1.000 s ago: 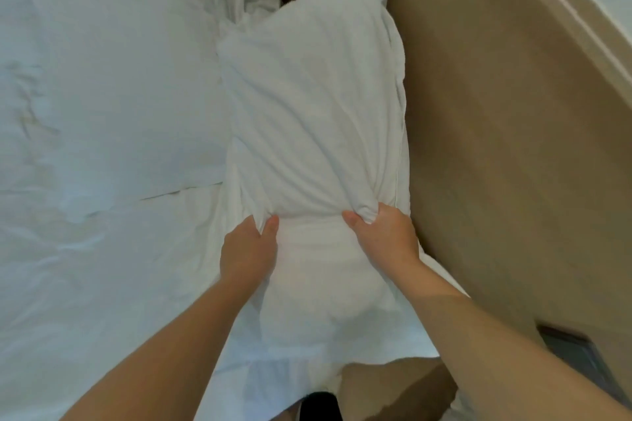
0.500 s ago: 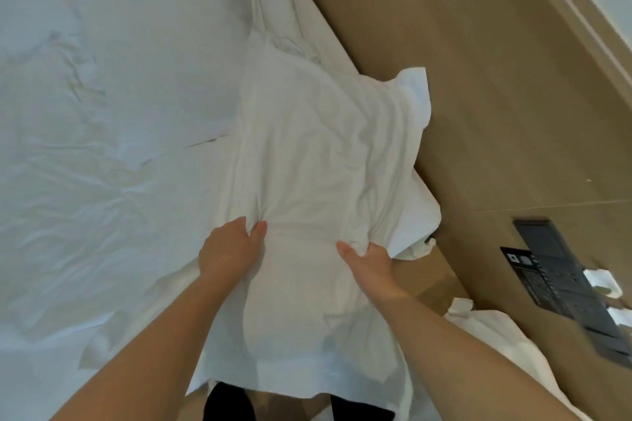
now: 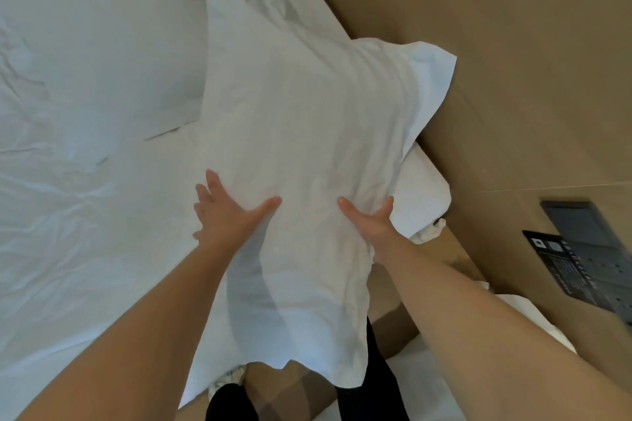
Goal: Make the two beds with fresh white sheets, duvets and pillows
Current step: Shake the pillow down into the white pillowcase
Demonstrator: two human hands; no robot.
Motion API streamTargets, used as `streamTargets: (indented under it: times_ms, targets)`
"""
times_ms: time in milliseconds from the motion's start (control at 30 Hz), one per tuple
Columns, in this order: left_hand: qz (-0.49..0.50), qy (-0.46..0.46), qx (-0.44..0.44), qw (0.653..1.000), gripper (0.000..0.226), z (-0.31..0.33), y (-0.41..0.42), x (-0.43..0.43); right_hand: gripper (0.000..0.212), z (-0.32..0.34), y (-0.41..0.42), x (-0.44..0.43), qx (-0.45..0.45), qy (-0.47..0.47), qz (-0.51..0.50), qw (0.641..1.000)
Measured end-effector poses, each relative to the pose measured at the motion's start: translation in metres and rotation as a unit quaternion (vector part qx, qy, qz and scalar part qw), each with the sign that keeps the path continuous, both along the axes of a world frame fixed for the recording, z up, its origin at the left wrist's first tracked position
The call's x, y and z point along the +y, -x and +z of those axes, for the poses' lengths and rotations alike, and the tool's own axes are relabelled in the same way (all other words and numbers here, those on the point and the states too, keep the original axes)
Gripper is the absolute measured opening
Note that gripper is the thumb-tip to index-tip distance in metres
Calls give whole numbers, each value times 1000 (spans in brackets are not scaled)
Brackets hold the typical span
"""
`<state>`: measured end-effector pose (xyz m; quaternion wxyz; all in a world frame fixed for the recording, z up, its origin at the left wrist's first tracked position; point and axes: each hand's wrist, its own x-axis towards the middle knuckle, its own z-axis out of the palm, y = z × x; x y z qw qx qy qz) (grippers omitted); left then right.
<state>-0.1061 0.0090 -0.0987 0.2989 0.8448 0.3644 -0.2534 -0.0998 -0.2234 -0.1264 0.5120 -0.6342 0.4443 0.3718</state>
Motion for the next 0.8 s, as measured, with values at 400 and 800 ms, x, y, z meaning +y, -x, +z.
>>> streamTargets:
  times_ms: [400,800]
  targets:
    - [-30,-171,-66,983,111,-88,-53,-47,109,-87,-32,34,-66,183,-70,978]
    - [-5,-10,-56,998,55,-31,-23,-15,75,-42,-5,-8,-107,145,-8,984]
